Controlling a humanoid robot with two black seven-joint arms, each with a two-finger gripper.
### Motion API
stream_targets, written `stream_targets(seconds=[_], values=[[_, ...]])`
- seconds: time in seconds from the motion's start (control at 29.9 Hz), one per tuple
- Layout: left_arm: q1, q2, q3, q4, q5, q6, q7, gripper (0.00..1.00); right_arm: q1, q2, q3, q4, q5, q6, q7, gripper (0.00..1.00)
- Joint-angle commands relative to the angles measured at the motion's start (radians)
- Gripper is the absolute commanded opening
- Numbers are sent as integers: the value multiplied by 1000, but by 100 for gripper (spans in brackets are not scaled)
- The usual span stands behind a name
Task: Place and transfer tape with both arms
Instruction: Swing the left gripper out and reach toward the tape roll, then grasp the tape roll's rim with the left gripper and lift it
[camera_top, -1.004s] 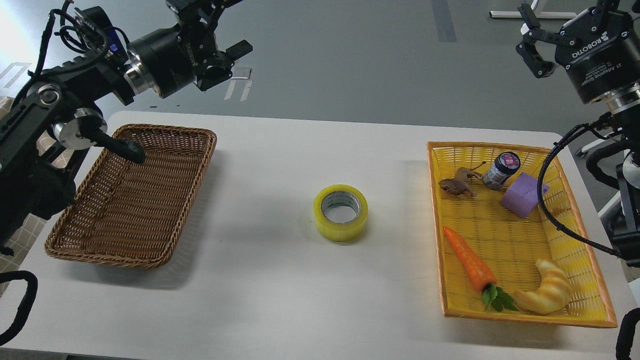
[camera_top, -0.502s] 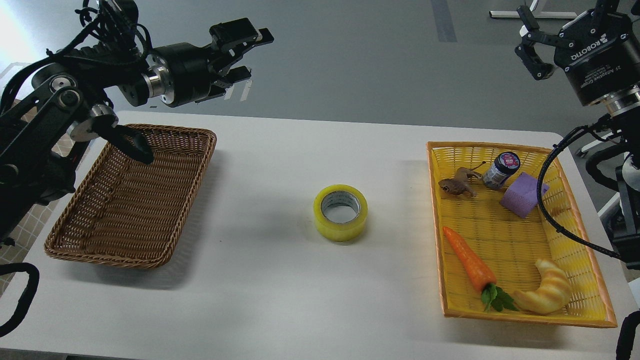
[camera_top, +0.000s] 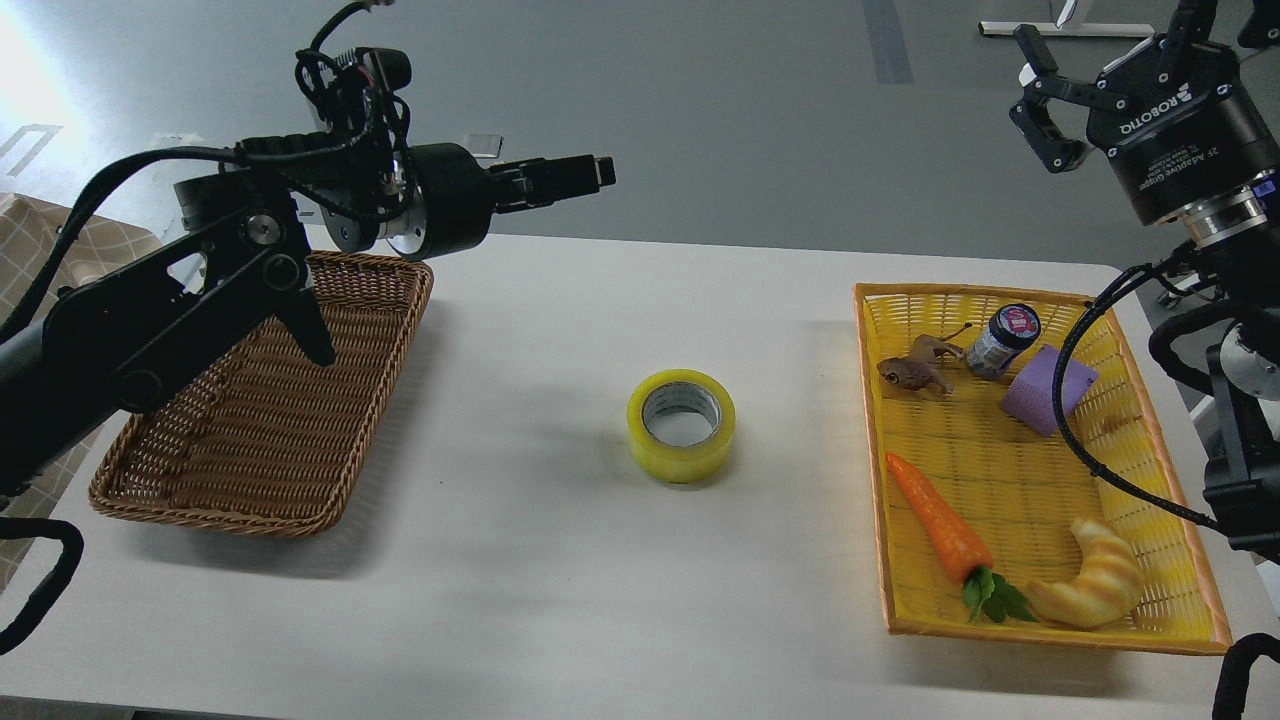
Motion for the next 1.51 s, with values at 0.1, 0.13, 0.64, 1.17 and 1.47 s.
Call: stream_targets(seconds=[0.1, 0.13, 0.64, 1.17, 1.47], values=[[1, -46, 48, -1, 117, 0, 8, 98, -6, 9, 0, 0, 0, 0, 1, 100], [1, -56, 48, -1, 125, 0, 11, 98, -9, 14, 0, 0, 0, 0, 3, 100], [-1, -169, 164, 43, 309, 0, 23, 98, -6, 20, 0, 5, -2, 0, 0, 100], [-10, -231, 250, 123, 382, 0, 23, 98, 0, 20, -2, 28, -5, 0, -2, 100], [-10, -317, 252, 213, 384, 0, 25, 98, 5, 31, -3, 34, -6, 0, -2, 100]])
